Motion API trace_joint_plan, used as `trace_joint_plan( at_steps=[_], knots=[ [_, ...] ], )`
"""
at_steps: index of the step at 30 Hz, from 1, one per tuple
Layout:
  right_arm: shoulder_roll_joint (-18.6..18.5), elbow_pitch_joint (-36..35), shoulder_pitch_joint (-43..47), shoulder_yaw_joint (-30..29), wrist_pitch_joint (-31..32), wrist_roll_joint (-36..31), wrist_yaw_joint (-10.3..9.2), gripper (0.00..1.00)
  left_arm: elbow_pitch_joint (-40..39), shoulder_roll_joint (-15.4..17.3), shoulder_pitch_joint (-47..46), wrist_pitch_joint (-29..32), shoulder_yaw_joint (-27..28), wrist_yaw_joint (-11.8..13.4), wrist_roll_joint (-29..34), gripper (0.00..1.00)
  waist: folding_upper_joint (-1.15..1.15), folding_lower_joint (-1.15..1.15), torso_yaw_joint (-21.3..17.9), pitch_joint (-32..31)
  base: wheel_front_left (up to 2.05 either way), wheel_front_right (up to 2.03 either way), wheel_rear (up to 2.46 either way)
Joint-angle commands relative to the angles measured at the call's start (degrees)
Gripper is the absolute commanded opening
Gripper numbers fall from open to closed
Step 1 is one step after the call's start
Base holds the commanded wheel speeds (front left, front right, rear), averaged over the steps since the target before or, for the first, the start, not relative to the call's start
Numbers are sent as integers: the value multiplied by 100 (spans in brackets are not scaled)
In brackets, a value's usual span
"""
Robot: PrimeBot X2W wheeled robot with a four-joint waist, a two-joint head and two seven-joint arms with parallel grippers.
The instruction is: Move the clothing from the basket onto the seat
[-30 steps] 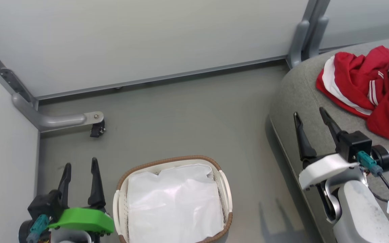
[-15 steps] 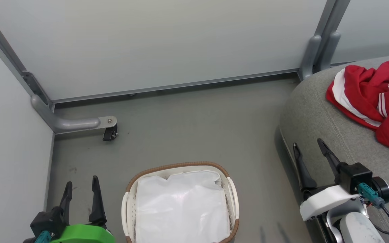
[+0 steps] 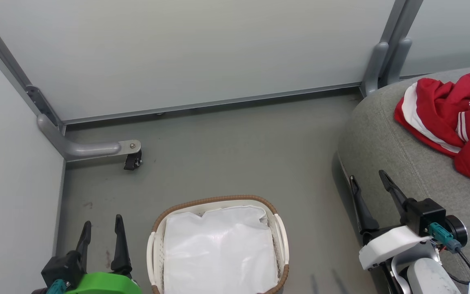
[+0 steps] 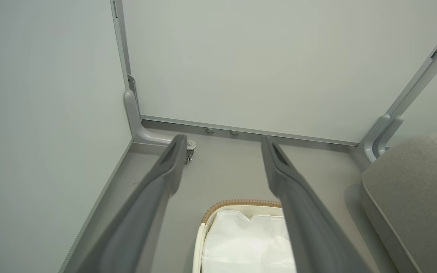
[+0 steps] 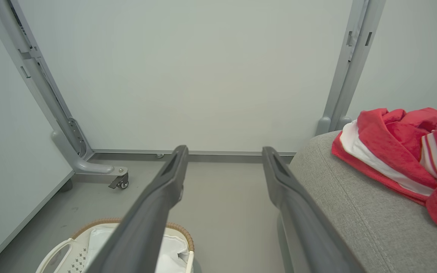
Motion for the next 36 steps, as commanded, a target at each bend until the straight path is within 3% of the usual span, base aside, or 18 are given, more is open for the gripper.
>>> trace_joint_plan(
  at_steps=[1,3,4,8,36],
  knots=[
    [-21,15,-4,9,-13,35,-8,100,9,5,-28,-4,9,25,19,100,0,0,2,4,0,0,0],
    [-21,27,-12,26,-13,38,-8,100,52,5,-27,-4,-4,12,-5,100,0,0,1,4,0,0,0],
    [4,29,3,25,0,18,0,0,73,-1,1,0,-18,-1,-4,0,0,0,1,4,0,0,0],
    [35,177,69,20,22,100,0,0,252,-26,-9,29,-17,-4,-76,0,0,0,2,2,0,0,0],
    [15,63,90,-295,753,2985,-2,0,65,-13,-266,755,267,-122,-2609,0,0,0,40,-67,0,0,0]
  ],
)
